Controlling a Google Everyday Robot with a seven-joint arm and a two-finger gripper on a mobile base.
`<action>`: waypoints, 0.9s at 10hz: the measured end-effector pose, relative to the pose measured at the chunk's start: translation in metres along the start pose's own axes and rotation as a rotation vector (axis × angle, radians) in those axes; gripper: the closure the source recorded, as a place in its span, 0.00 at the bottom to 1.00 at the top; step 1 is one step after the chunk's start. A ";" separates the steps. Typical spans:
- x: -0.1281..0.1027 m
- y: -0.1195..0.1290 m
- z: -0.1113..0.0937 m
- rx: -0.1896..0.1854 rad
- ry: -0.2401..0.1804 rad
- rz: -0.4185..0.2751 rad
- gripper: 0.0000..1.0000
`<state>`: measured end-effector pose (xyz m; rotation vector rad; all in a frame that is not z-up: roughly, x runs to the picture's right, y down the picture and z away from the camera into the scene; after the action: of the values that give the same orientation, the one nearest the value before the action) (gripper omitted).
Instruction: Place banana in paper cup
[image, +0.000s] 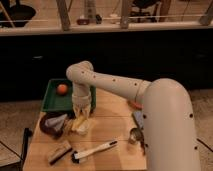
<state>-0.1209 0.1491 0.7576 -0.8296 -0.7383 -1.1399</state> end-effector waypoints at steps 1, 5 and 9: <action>0.000 0.000 0.000 0.001 -0.001 -0.001 0.20; 0.000 0.002 0.004 0.008 -0.010 -0.008 0.20; 0.001 0.005 0.004 0.014 -0.018 -0.015 0.20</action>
<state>-0.1165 0.1531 0.7597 -0.8246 -0.7676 -1.1412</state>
